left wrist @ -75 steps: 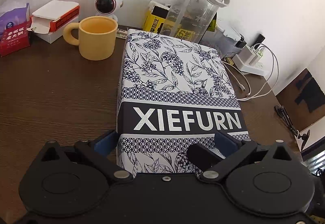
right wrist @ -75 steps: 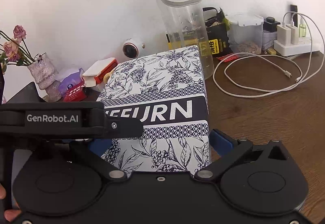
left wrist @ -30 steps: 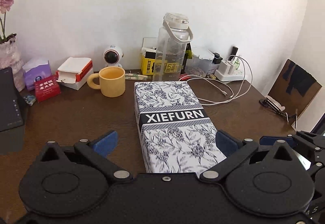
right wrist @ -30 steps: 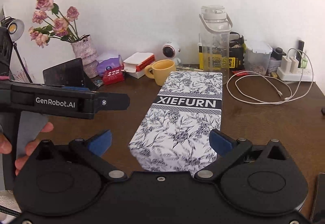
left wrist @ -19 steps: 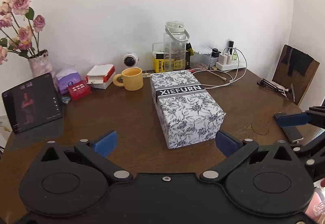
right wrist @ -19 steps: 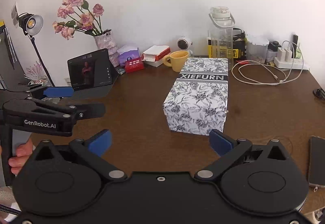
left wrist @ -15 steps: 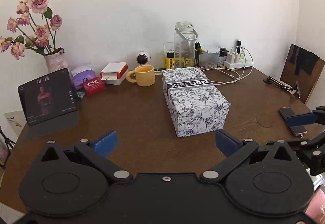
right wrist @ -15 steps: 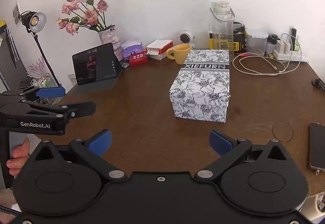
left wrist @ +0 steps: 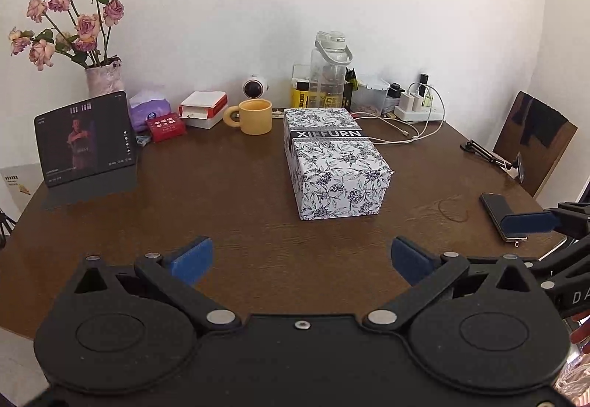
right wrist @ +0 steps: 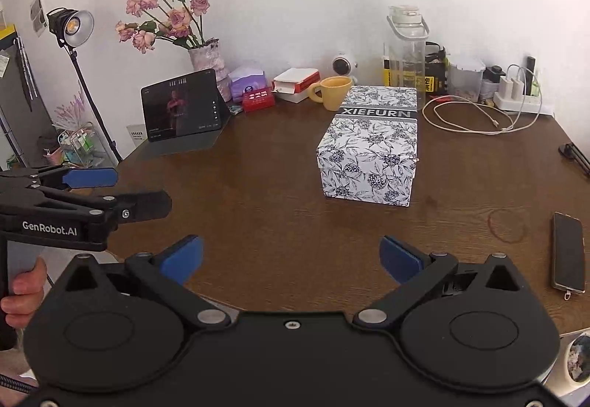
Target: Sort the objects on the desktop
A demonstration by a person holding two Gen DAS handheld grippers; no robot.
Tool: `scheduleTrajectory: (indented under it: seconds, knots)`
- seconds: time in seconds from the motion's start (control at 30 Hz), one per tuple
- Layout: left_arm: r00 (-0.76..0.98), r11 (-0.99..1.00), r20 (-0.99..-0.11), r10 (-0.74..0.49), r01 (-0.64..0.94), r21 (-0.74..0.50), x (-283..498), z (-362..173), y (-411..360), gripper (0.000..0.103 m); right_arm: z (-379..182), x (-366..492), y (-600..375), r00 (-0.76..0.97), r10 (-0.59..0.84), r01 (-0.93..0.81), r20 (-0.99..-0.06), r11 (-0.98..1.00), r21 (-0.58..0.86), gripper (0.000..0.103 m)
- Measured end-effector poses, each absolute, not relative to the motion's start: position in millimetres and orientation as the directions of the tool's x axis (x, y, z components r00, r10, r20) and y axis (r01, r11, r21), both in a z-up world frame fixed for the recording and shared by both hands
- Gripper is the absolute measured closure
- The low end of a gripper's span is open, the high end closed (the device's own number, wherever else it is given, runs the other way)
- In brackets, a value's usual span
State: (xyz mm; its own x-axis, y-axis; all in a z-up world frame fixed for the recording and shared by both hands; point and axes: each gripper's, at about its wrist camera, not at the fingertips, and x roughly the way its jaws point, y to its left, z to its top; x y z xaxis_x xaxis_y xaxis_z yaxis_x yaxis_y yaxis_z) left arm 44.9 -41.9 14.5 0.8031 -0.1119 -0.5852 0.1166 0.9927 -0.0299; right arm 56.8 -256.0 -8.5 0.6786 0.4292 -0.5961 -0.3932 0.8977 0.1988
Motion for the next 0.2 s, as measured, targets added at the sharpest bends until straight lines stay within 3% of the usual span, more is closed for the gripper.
scheduleTrajectory:
  seconds: [0.2]
  knots:
    - [0.804,0.996,-0.589,-0.085,0.090,-0.019,43.9,11.8,-41.4,0.000,-6.7,56.0,-257.1,0.682,0.428,-0.394,-0.593,0.898,0.194,0.000]
